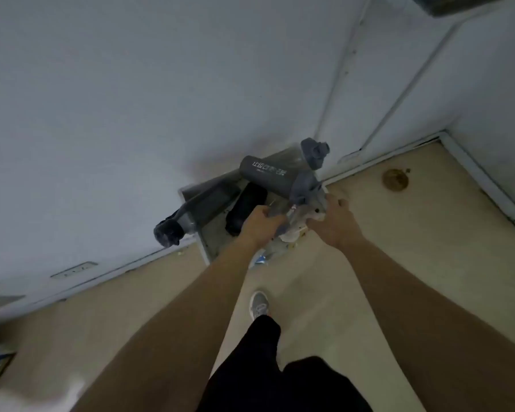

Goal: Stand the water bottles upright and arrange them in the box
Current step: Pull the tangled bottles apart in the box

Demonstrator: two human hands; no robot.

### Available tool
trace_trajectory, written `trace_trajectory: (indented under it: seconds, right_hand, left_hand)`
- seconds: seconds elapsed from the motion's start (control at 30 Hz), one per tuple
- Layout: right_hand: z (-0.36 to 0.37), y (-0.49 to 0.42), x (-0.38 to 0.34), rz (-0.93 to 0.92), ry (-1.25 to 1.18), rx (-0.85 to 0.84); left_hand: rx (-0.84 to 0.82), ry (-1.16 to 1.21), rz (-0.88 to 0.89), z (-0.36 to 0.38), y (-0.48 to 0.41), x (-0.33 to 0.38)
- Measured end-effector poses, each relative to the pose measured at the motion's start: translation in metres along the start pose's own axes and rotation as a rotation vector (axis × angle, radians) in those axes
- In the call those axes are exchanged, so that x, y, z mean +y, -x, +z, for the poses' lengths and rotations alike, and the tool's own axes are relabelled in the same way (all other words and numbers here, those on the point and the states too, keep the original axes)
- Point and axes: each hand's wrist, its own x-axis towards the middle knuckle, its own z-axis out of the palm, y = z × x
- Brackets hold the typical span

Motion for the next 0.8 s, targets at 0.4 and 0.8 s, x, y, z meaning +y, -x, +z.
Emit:
trace_trajectory:
  seconds: [0.4,0.8]
  right_hand:
    - [0.021,-0.115,0.006,0.146,-0.605,-0.010]
    - [0.013,-0.127,0.007,0.205,-0.813,-0.106]
  left_hand:
    - [0.340,0.388,-0.171,0.021,-0.082,0.006]
    - [0.557,0.064,-0.178,0.060,-0.049,-0.003]
